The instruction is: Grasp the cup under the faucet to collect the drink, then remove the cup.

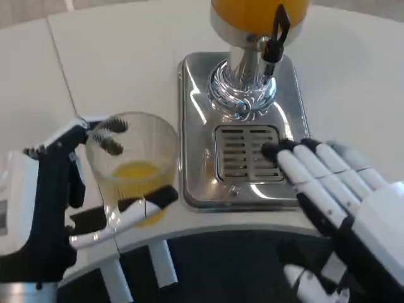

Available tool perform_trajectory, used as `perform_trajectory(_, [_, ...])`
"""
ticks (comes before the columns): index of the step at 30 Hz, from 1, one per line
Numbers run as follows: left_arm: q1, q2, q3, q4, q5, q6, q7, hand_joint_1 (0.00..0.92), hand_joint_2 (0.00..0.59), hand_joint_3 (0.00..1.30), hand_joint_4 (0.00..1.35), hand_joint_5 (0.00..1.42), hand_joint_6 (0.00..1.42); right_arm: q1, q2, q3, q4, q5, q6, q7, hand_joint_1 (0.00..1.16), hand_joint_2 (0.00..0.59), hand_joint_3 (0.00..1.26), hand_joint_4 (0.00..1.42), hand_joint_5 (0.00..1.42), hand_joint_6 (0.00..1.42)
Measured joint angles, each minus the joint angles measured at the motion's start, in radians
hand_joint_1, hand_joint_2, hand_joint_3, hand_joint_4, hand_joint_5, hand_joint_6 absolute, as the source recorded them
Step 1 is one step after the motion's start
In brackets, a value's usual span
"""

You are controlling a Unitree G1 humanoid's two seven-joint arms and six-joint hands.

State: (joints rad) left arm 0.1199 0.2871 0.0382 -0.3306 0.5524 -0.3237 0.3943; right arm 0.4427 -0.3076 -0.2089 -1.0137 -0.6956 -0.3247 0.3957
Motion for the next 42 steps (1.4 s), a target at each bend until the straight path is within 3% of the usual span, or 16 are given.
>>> perform_trajectory(9, [0.119, -0.035, 0.005, -0.106, -0.020, -0.044, -0.058, 0.784, 0.000, 1.11, 1.03, 1.36, 1.42, 0.101, -0.046, -0.074, 0.050, 0.074, -0.159, -0.056, 0.07, 0.578, 0.00, 0.00, 0.00, 0.00])
perform_trajectory(20, [0.193, -0.049, 0.015, -0.182, -0.035, -0.077, -0.126, 0.784, 0.000, 1.12, 1.03, 1.36, 1.42, 0.177, -0.057, -0.172, 0.059, 0.190, -0.258, -0.067, 0.05, 0.586, 0.00, 0.00, 0.00, 0.00])
perform_trajectory(33, [0.286, -0.069, 0.056, -0.250, -0.075, -0.140, -0.179, 0.781, 0.000, 1.12, 1.03, 1.36, 1.42, 0.174, -0.049, -0.143, 0.057, 0.193, -0.263, -0.067, 0.03, 0.586, 0.00, 0.00, 0.00, 0.00])
perform_trajectory(42, [0.308, -0.103, 0.059, -0.256, -0.077, -0.164, -0.190, 0.781, 0.000, 1.12, 1.03, 1.36, 1.42, 0.230, 0.030, -0.117, 0.020, 0.129, -0.314, -0.071, 0.02, 0.586, 0.00, 0.00, 0.00, 0.00])
